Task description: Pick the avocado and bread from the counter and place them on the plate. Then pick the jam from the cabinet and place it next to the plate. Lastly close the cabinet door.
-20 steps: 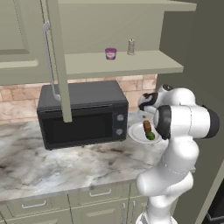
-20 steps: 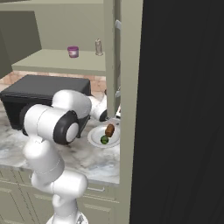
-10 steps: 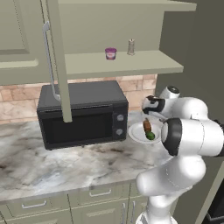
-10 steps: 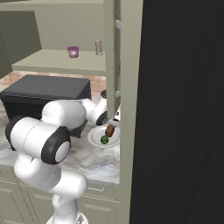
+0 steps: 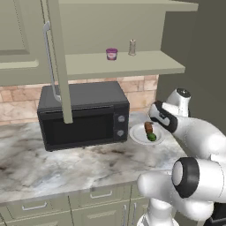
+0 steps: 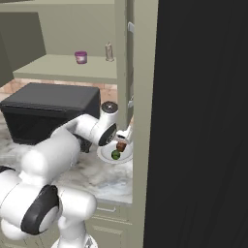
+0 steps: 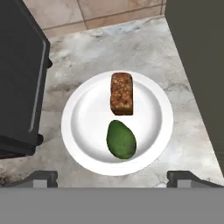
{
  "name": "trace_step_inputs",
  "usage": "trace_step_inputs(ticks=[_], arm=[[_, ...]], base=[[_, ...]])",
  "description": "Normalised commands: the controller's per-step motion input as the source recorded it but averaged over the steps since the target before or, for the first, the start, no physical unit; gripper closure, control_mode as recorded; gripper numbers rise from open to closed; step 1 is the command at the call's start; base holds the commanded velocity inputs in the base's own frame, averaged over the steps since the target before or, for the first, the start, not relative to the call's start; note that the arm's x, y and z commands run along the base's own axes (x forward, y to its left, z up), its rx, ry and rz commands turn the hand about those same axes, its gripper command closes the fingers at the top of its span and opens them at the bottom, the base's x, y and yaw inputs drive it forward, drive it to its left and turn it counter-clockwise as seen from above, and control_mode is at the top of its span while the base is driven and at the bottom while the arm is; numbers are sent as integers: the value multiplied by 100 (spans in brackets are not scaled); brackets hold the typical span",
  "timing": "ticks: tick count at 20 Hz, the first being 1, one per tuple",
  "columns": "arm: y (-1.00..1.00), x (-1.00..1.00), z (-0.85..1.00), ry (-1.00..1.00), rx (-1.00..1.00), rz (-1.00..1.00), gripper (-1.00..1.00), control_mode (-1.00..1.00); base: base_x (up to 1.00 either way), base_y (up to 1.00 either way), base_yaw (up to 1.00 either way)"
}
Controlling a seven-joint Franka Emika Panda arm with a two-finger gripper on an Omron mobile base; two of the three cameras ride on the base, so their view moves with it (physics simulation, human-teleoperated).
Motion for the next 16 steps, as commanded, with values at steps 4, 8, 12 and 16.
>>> trace_step_inputs(ticks=[4,8,12,16], arm=[[13,-78,43,-7,0,0,-100,-100],[15,-73,49,-9,0,0,-100,-100],[24,-59,57,-10,0,0,-100,-100],[24,-47,67,-11,0,0,-100,-100]], base=[[0,0,0],[0,0,0],[0,0,0],[0,0,0]])
